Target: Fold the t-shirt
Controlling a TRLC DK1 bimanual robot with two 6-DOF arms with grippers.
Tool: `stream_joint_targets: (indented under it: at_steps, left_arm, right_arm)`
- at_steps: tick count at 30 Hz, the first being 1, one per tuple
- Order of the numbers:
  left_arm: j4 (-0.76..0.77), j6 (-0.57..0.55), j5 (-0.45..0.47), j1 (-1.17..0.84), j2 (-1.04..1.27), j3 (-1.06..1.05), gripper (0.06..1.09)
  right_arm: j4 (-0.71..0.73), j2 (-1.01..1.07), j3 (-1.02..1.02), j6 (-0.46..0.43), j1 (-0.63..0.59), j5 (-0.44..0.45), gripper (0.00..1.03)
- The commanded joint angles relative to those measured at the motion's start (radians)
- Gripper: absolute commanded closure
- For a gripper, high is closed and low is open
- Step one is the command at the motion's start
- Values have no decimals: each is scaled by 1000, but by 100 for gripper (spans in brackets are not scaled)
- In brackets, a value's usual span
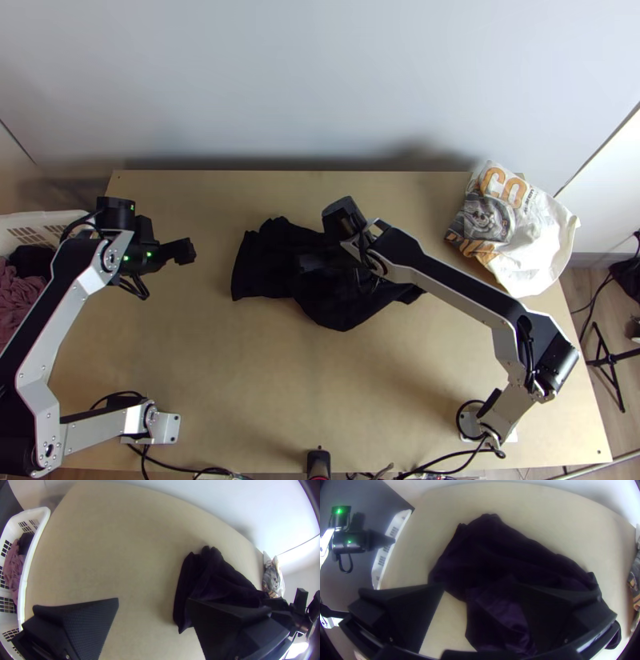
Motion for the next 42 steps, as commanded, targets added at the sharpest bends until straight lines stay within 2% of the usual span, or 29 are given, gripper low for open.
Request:
stream_joint_targets:
  at_steps: [1, 8, 22, 23, 26, 32, 39, 40, 41, 42]
  left_arm:
    - [9, 23, 3, 7, -17, -35, 10]
    - [40, 53, 3, 18, -35, -109, 10]
    - [46, 115, 12, 58, -49, -161, 10]
    - [46, 117, 19, 65, -50, -161, 10]
    - [46, 129, 33, 85, -55, -161, 10]
    - [38, 149, 46, 110, -67, -163, 10]
    - [38, 169, 47, 144, -67, -172, 10]
    - [38, 171, 47, 144, -66, -175, 10]
    - [38, 171, 47, 144, -63, -175, 10]
    - [40, 171, 47, 145, -61, -175, 10]
  right_arm:
    - [-108, 22, 45, -81, -22, 62, 5]
    - [-166, 55, 78, -131, 0, 124, 5]
    - [-272, 130, 185, -169, 67, 139, 5]
    - [-284, 131, 185, -181, 67, 147, 6]
    - [-306, 128, 188, -209, 70, 177, 16]
    - [-401, 119, 180, -238, 63, 217, 15]
    - [-402, 52, 111, -259, 57, 249, 16]
    - [-402, 47, 104, -258, 63, 254, 20]
    - [-395, 42, 99, -259, 70, 265, 35]
    - [-375, 35, 93, -264, 83, 289, 59]
